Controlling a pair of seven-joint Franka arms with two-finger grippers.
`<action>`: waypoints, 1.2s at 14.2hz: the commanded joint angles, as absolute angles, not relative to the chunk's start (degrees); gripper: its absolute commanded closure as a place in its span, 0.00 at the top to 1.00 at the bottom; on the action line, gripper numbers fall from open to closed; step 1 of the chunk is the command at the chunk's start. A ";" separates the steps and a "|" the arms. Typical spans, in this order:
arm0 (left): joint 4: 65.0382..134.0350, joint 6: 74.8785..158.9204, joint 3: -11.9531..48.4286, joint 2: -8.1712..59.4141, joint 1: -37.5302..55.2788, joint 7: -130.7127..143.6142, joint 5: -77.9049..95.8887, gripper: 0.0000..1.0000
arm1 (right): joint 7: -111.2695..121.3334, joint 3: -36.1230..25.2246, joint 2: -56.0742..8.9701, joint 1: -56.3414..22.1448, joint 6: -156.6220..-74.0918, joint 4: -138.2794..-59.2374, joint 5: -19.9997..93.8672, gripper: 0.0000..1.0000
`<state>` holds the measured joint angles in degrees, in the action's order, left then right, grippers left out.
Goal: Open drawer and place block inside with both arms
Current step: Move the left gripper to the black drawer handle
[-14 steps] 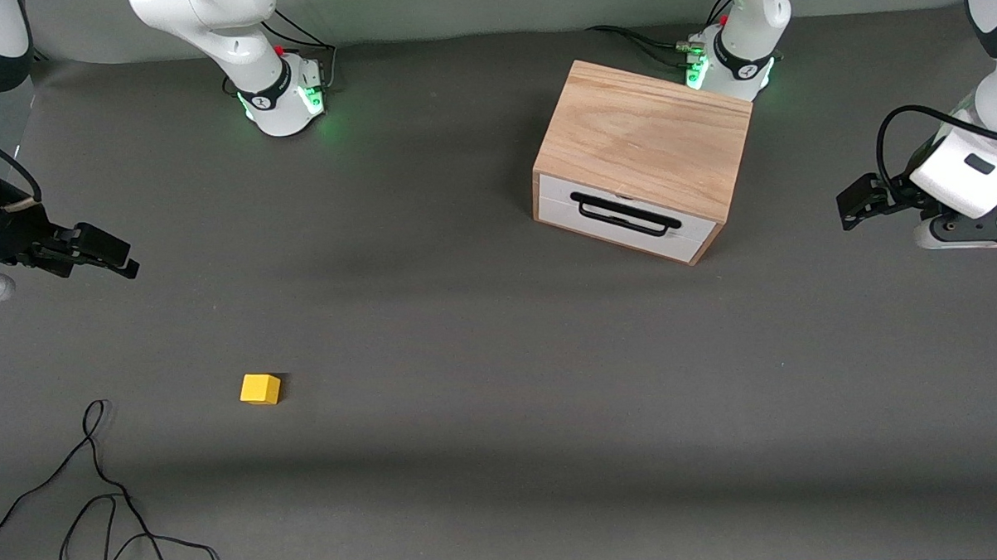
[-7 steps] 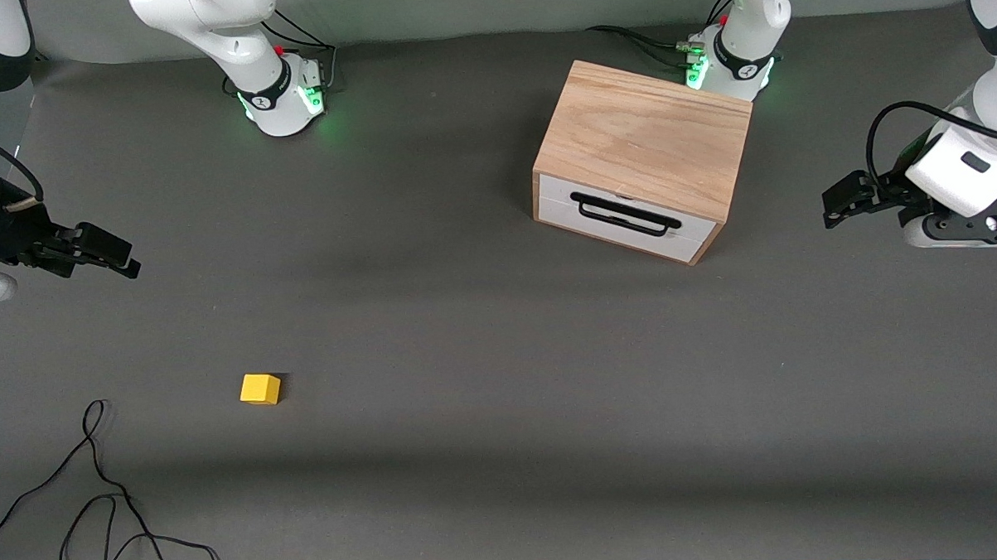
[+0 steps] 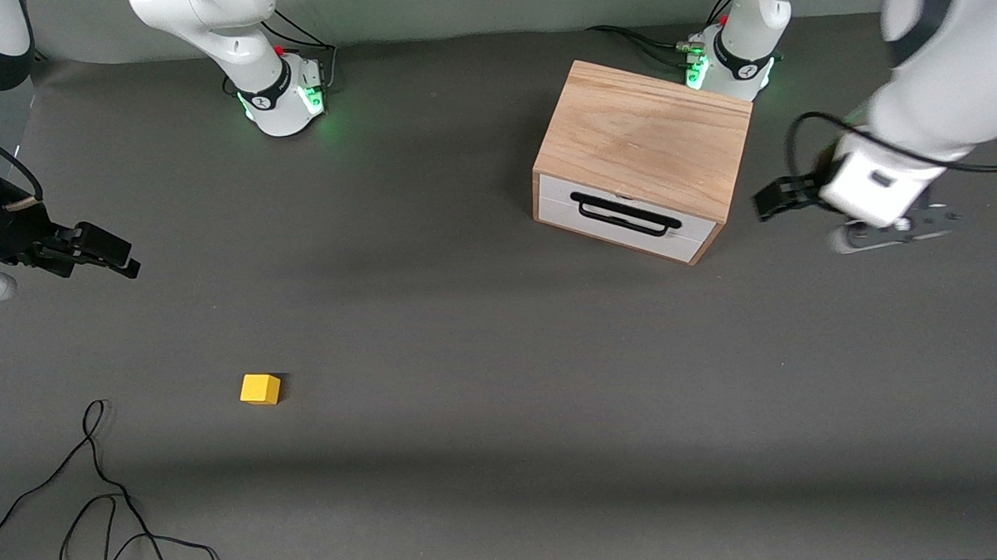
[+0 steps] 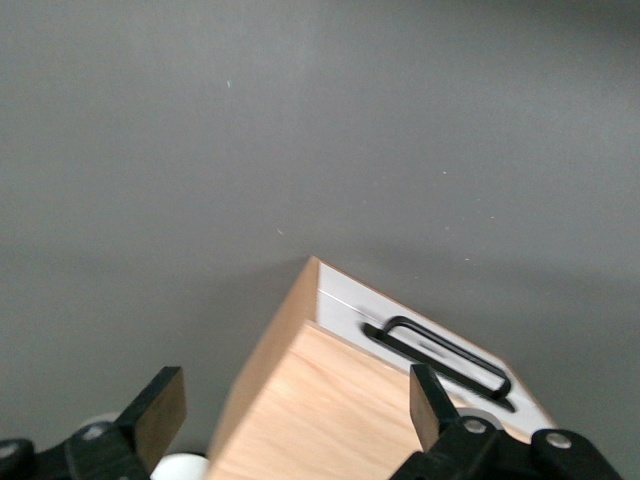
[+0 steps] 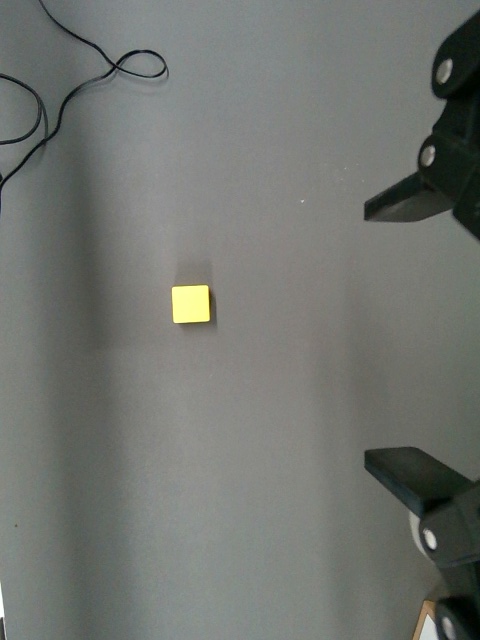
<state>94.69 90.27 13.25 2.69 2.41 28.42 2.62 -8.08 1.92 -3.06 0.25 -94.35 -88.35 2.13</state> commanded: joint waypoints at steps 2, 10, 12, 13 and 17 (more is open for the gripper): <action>95.27 88.69 12.74 5.96 5.97 43.90 3.34 1.00 | -6.94 1.49 -2.46 -0.09 -94.48 -88.24 2.46 1.00; 96.15 93.16 12.66 14.23 13.43 70.55 4.40 1.00 | -6.94 1.49 -2.37 0.09 -94.48 -88.24 2.72 1.00; 96.33 95.00 12.66 16.34 16.25 76.09 3.70 1.00 | -6.94 1.49 -2.37 0.09 -94.57 -88.15 2.90 1.00; 96.33 96.05 12.57 17.48 17.39 78.20 3.52 1.00 | -6.94 1.41 -2.46 0.09 -94.57 -88.07 2.90 1.00; 96.59 97.29 12.57 20.74 19.07 80.33 2.81 1.00 | -6.86 1.41 -2.37 0.09 -94.48 -88.24 2.90 1.00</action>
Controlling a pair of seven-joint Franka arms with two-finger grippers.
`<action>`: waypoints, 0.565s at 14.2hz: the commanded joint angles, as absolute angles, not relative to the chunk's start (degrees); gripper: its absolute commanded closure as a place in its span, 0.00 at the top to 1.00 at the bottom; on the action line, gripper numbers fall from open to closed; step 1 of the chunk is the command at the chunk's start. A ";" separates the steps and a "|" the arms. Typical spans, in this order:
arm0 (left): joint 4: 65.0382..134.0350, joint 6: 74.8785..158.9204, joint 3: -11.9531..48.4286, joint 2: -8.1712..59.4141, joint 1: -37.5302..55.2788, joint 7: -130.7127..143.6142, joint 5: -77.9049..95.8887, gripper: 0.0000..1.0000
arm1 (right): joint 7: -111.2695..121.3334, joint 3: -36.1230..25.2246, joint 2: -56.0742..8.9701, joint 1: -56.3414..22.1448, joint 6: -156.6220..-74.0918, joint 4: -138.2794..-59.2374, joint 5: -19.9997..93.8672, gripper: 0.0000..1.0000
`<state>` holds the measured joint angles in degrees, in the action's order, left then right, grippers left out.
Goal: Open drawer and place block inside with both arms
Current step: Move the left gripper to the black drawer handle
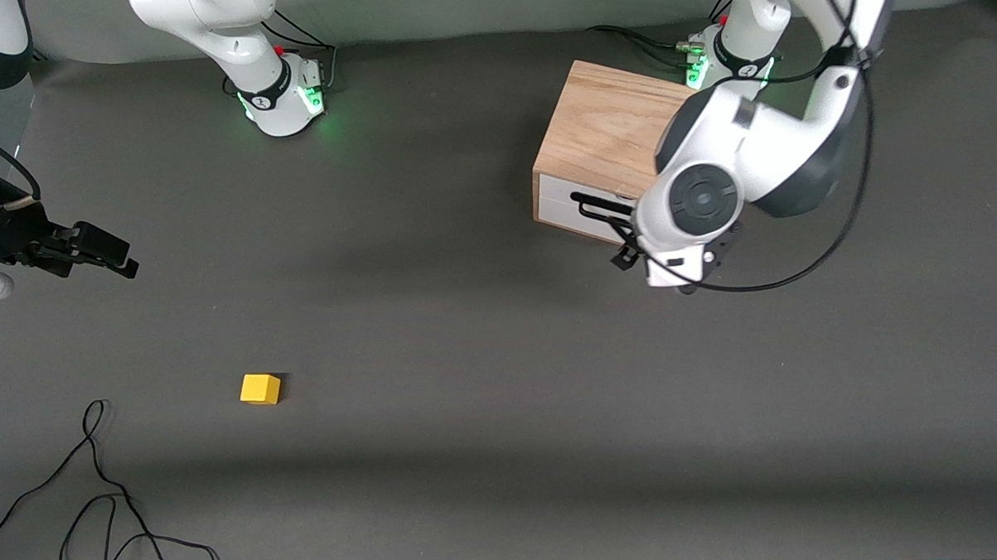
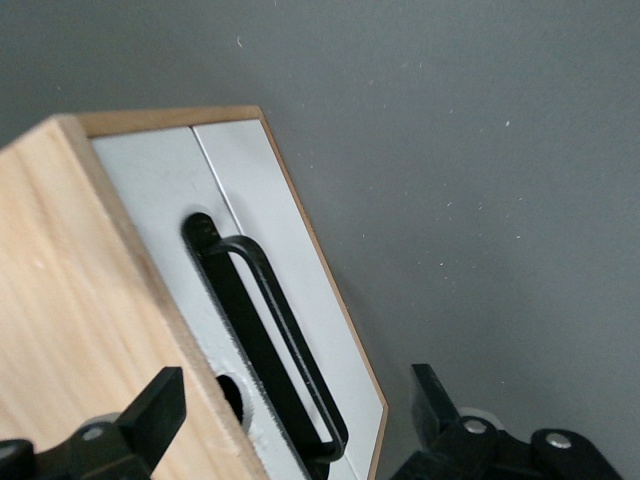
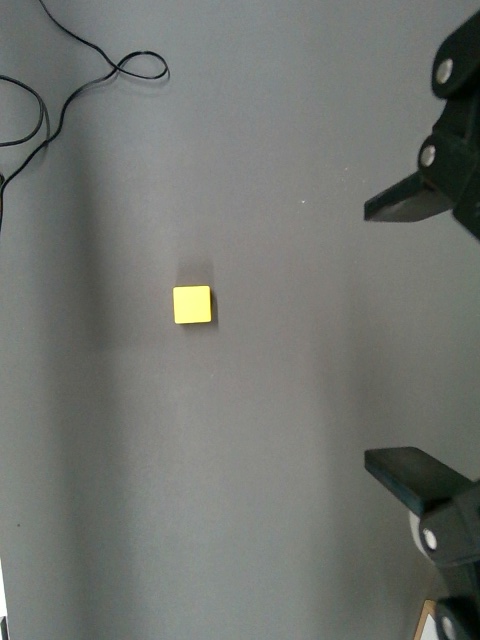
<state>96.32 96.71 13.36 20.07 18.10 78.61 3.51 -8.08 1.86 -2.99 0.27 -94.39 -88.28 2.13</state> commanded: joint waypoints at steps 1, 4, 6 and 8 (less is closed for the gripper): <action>97.11 98.17 12.57 21.09 19.07 81.29 2.81 1.00 | -6.94 1.32 -2.37 0.09 -94.57 -88.16 2.90 1.00; 100.45 103.25 12.57 21.09 19.68 85.85 2.72 1.00 | -6.94 1.32 -2.46 0.09 -95.10 -88.24 2.90 1.00; 102.91 106.24 12.57 21.09 20.74 87.79 2.55 1.00 | -6.94 1.32 -2.46 0.09 -95.19 -88.33 2.90 1.00; 104.67 108.54 12.57 21.27 20.92 89.90 2.55 1.00 | -6.94 1.32 -2.46 0.09 -95.10 -88.51 2.90 1.00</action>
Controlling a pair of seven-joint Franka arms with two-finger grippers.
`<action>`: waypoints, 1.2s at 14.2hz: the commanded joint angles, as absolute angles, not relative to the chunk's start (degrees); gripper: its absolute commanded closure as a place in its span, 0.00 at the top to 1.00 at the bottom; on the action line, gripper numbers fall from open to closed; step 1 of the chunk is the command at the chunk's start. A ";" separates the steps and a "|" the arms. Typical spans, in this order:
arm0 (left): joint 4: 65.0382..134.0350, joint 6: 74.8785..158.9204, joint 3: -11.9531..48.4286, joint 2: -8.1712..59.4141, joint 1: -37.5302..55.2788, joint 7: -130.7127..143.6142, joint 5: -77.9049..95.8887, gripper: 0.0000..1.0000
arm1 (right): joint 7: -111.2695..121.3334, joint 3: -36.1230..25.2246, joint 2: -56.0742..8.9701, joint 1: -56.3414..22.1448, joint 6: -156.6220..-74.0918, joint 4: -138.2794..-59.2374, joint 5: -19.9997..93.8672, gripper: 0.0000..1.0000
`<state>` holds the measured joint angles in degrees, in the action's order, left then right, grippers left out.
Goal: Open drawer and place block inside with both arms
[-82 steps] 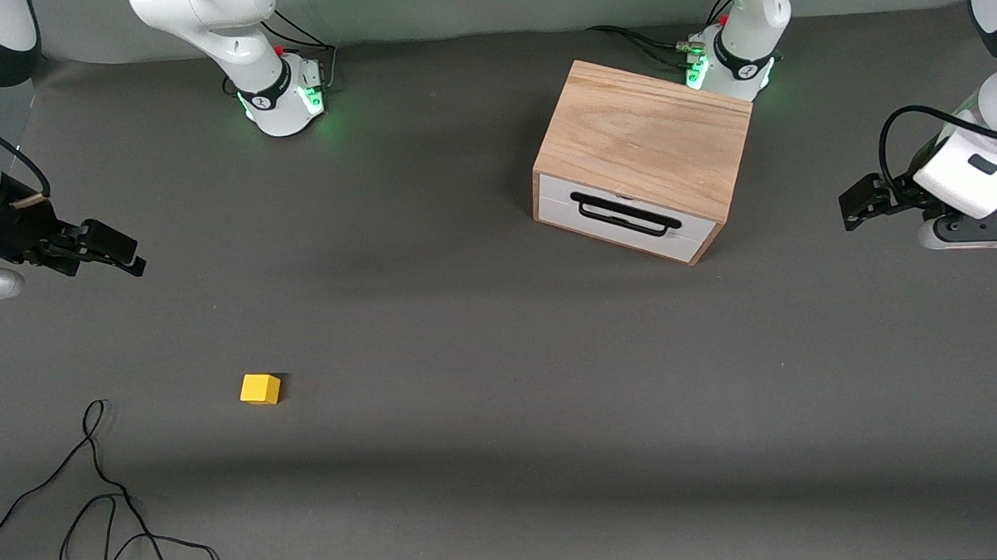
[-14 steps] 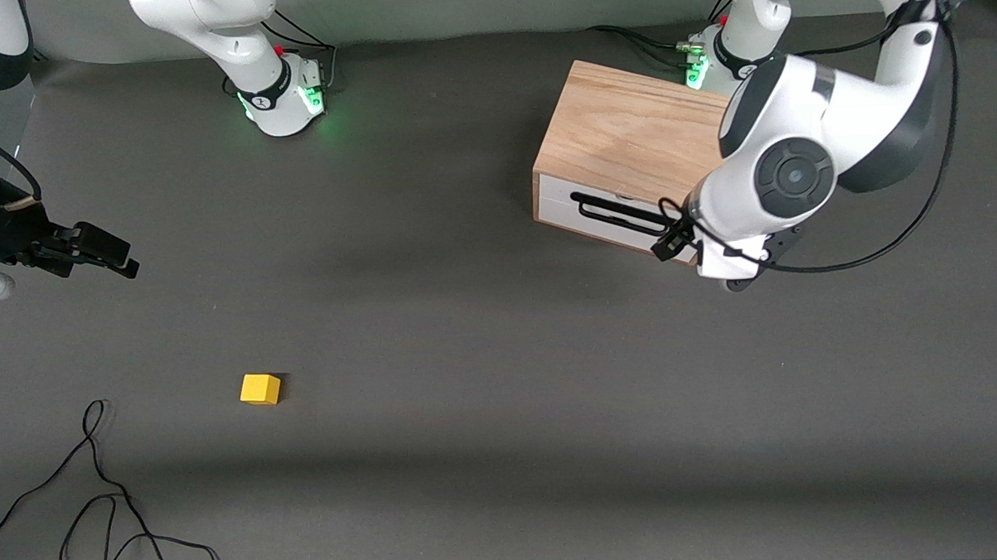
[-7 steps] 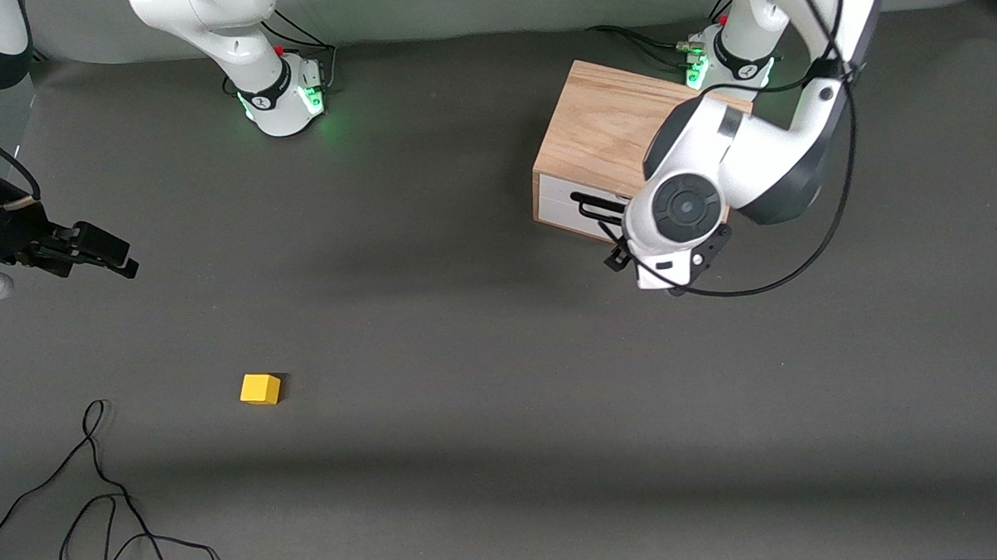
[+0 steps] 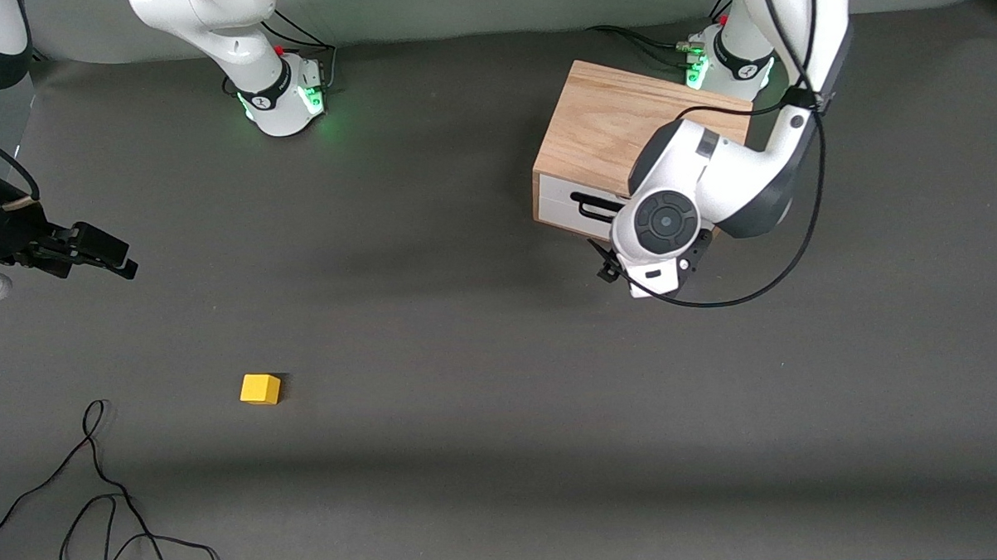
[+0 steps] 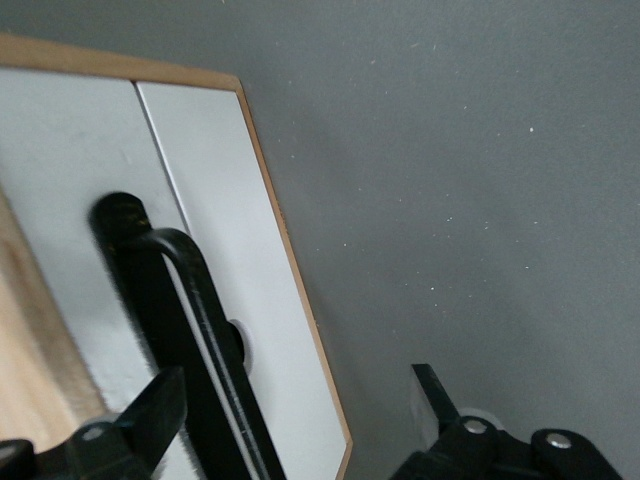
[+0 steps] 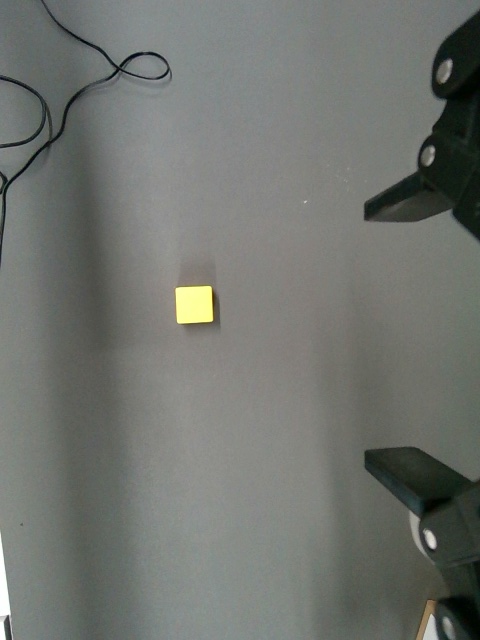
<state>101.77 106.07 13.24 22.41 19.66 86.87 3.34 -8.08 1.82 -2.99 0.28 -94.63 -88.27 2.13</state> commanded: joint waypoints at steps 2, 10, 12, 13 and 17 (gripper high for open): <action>105.73 108.37 12.57 21.44 20.92 90.17 2.55 1.00 | -6.94 1.32 -2.37 -0.09 -95.10 -88.50 2.90 1.00; 108.19 111.00 12.57 23.02 21.62 90.35 2.29 1.00 | -6.94 1.49 -2.64 -0.09 -95.19 -88.50 2.90 1.00; 108.19 113.45 12.57 24.16 21.62 90.35 1.58 1.00 | -6.94 1.49 -2.64 -0.09 -95.19 -88.42 2.90 1.00; 108.02 114.42 12.57 24.69 21.62 90.26 1.58 1.00 | -6.94 1.58 -2.64 -0.09 -95.27 -88.42 2.90 1.00; 107.40 115.66 12.39 25.05 21.36 89.39 0.10 1.00 | -6.94 1.93 -2.55 -0.09 -95.19 -88.07 2.90 1.00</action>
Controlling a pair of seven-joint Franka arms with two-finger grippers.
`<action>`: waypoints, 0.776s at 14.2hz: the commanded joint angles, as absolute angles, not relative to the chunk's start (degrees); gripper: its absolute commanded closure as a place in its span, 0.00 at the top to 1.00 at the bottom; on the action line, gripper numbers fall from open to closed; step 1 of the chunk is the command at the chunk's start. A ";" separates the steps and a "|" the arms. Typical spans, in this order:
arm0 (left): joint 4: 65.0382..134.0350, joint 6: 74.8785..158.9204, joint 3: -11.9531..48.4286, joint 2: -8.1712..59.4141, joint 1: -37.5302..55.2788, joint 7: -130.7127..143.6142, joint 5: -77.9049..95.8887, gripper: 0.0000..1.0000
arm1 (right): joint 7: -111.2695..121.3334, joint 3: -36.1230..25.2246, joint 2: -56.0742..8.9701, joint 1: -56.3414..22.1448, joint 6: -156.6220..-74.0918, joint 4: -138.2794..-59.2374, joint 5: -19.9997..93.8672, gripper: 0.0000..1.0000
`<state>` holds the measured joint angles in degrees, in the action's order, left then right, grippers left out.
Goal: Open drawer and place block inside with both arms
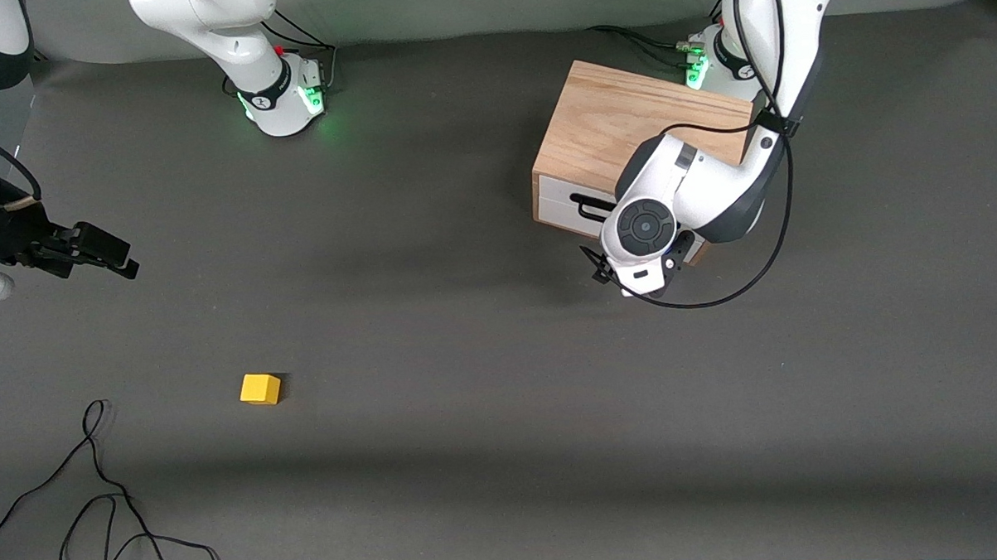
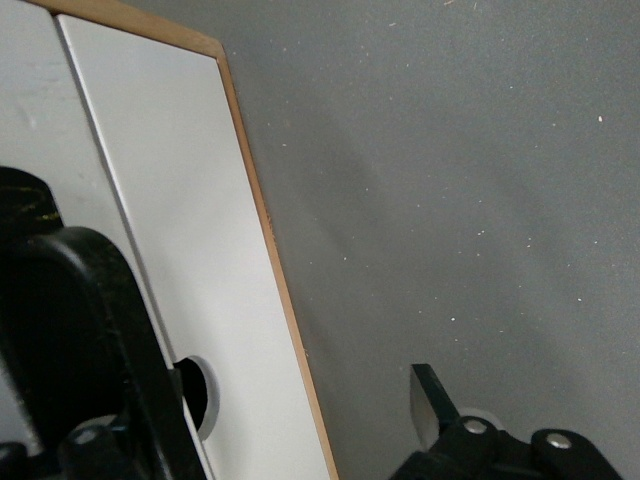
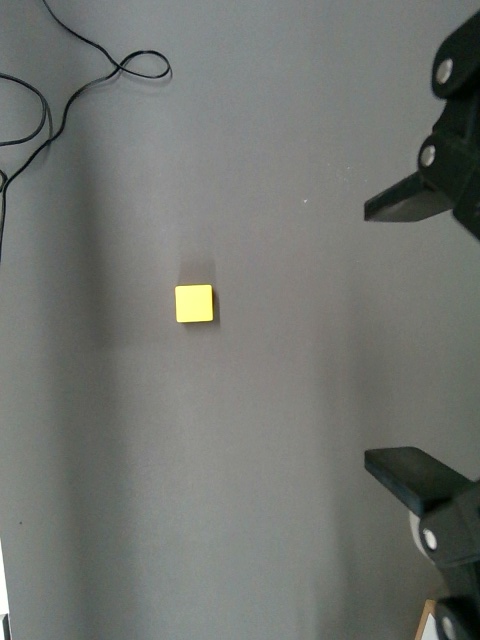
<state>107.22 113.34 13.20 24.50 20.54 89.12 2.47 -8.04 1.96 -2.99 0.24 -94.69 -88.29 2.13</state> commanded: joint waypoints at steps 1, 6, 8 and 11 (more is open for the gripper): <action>107.23 115.66 12.39 24.79 21.36 89.47 -2.00 1.00 | -6.94 2.02 -2.55 -0.17 -95.19 -88.07 2.81 1.00; 105.91 117.85 12.39 23.65 21.01 89.21 -4.74 1.00 | -7.03 2.11 -3.34 -0.18 -96.15 -88.07 2.90 1.00; 105.73 120.05 12.39 23.38 20.83 88.95 -5.62 1.00 | -7.03 2.11 -3.25 -0.18 -96.07 -88.42 2.90 1.00; 103.37 120.50 12.22 23.55 18.99 84.21 -5.28 1.00 | -7.03 2.20 -3.08 -0.26 -96.15 -88.42 2.99 1.00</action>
<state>106.01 117.30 13.63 24.03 20.81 89.67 -1.88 -8.00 2.48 -3.33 0.16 -95.62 -88.43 2.13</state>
